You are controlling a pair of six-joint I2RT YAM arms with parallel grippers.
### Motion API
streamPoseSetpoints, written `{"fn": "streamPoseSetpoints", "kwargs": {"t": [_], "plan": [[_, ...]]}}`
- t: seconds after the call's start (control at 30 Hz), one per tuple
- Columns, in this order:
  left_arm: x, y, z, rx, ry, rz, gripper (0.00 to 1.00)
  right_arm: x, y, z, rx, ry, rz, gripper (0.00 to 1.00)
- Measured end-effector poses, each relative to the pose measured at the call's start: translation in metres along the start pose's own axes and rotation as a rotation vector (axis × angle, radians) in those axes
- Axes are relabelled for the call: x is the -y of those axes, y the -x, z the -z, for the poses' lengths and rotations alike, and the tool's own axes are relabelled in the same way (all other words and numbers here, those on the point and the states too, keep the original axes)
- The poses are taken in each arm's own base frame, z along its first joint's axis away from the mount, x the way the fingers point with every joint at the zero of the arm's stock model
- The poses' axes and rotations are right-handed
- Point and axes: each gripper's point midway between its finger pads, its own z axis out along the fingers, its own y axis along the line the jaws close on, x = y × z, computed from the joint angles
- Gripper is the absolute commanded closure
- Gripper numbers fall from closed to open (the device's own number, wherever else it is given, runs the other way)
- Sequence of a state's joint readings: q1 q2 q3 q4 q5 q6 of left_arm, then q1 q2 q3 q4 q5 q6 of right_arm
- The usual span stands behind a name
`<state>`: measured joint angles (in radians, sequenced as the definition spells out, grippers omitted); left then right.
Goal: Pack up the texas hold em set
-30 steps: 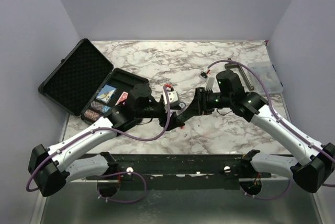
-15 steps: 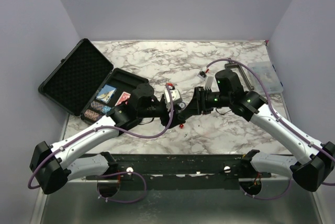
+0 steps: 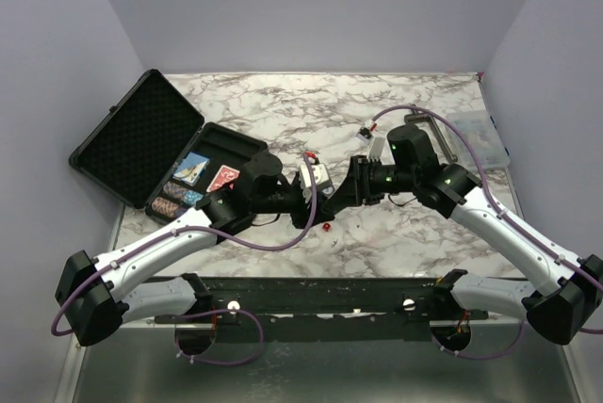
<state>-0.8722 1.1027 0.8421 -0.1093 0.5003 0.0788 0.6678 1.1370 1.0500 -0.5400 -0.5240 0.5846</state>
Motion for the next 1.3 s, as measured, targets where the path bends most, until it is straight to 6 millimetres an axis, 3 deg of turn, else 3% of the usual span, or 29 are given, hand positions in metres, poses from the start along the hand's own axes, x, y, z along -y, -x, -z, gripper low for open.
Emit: {"fn": "streamPoseSetpoints", "kwargs": {"t": [0.07,0.1,0.23,0.33,0.57,0.8,1.0,1.3], "plan": [[0.000,0.000,0.000,0.000,0.000,-0.001,1.00,0.000,0.000,0.000,0.001,-0.002,-0.001,0.95],[0.000,0.000,0.000,0.000,0.000,-0.001,1.00,0.000,0.000,0.000,0.002,-0.003,-0.001,0.88],[0.000,0.001,0.000,0.002,0.000,-0.002,1.00,0.000,0.002,0.001,0.006,-0.011,-0.003,0.25],[0.000,-0.002,0.000,-0.007,0.000,0.003,1.00,-0.005,0.008,0.003,0.028,-0.013,-0.007,0.02],[-0.001,-0.012,0.001,-0.046,0.012,0.029,1.00,-0.016,0.035,0.018,0.139,-0.038,0.019,0.00],[-0.012,-0.021,0.002,-0.083,0.083,0.057,1.00,-0.008,0.055,0.047,0.316,-0.150,0.005,0.00],[-0.035,-0.018,0.006,-0.086,0.228,0.154,1.00,0.007,0.064,0.066,0.435,-0.243,-0.034,0.00],[-0.080,0.005,0.014,-0.024,0.545,0.463,1.00,0.027,0.063,0.068,0.468,-0.330,-0.090,0.00]]}}
